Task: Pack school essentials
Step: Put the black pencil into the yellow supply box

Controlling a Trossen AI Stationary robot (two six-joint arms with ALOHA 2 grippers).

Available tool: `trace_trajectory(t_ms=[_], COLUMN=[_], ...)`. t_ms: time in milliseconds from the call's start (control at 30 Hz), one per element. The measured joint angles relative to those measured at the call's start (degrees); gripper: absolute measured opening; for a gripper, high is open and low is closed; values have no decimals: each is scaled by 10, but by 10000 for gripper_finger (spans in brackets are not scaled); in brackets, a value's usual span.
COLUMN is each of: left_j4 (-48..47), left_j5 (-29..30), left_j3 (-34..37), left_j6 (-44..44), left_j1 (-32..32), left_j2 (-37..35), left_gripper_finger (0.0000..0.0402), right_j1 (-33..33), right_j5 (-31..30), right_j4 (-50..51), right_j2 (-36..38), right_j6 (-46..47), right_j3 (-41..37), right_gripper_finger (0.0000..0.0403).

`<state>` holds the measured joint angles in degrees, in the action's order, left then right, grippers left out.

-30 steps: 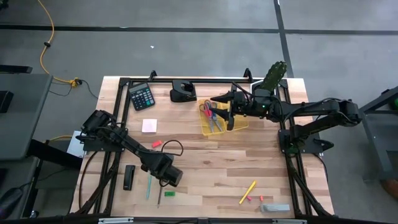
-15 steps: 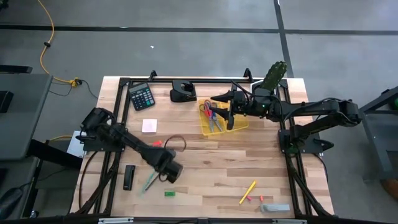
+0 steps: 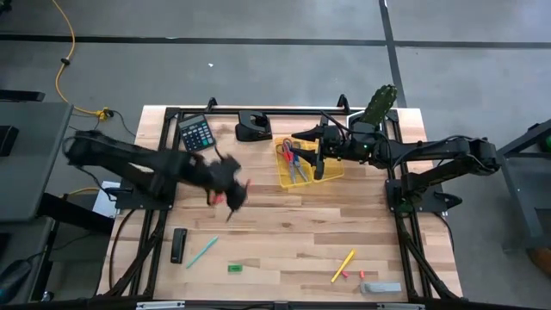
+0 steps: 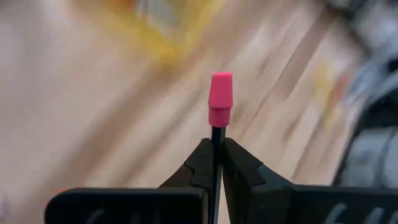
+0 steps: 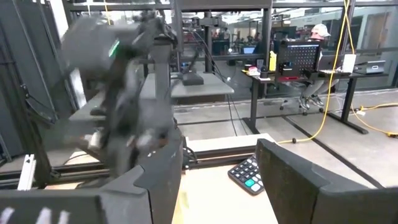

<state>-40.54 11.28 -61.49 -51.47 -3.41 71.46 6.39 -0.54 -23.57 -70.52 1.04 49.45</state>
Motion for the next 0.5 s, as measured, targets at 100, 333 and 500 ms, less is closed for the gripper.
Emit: trace_trajectory(t_ms=[100,333,500], left_j4=[56,254,319], left_j5=[44,57,-38], left_j3=[0,-1,-1], left_j6=[78,295,377], left_j1=[37,117,161], left_j2=[-70,-146,-131], left_gripper_finger=[3,3,3], right_j1=[0,0,0], right_j5=[10,46,101], right_j4=[-3,-9,-11], right_j2=[0,0,0], right_j6=[2,39,95], right_j3=[0,0,0], right_gripper_finger=[199,199,199])
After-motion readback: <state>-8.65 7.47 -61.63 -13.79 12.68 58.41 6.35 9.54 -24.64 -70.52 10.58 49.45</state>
